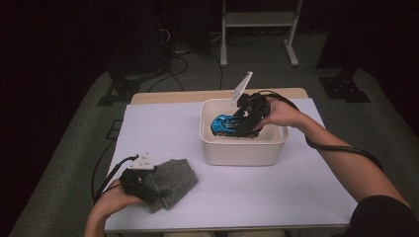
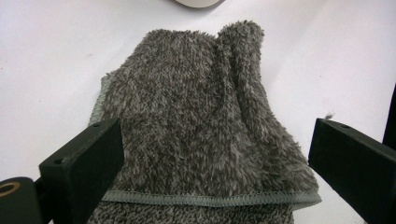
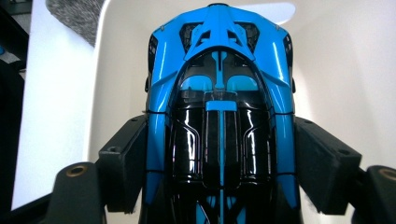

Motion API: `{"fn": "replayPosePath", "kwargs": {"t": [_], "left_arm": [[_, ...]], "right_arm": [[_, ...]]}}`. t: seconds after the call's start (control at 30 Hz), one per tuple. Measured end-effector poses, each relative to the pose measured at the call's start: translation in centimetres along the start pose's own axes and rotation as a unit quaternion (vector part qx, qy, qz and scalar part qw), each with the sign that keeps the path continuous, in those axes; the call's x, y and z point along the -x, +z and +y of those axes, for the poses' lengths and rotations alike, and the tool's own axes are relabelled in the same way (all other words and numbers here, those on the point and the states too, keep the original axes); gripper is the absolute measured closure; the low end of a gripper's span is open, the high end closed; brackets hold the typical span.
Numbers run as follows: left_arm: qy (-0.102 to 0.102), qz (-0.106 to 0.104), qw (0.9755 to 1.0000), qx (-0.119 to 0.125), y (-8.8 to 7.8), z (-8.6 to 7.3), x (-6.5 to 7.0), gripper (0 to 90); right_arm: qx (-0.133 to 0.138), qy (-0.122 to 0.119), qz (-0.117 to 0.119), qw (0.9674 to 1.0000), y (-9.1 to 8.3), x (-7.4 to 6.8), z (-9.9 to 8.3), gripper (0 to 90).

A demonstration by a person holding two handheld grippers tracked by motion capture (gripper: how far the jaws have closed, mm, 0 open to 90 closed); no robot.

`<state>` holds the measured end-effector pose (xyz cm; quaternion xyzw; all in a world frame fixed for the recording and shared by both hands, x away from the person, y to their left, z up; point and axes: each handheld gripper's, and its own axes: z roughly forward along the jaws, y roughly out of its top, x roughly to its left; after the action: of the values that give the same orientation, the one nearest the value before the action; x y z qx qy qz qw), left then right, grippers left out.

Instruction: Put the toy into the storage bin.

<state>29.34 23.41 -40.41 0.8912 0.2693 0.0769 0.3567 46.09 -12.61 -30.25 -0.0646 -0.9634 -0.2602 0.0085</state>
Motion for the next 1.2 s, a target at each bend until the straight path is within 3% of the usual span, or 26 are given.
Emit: {"fn": "replayPosePath", "kwargs": {"t": [0.3,1.2], "left_arm": [[0.001,0.0,1.0,0.0,0.0,0.0,0.0,2.9],[-0.003,-0.003,1.0,0.001,0.0,-0.1,0.1,2.9]], "right_arm": [[-0.005,0.003,0.0,1.0,1.0,0.6,-0.5,25.2],[-0.022,0.016,0.031,0.9992,4.9,1.4,-0.4,25.1]]}}
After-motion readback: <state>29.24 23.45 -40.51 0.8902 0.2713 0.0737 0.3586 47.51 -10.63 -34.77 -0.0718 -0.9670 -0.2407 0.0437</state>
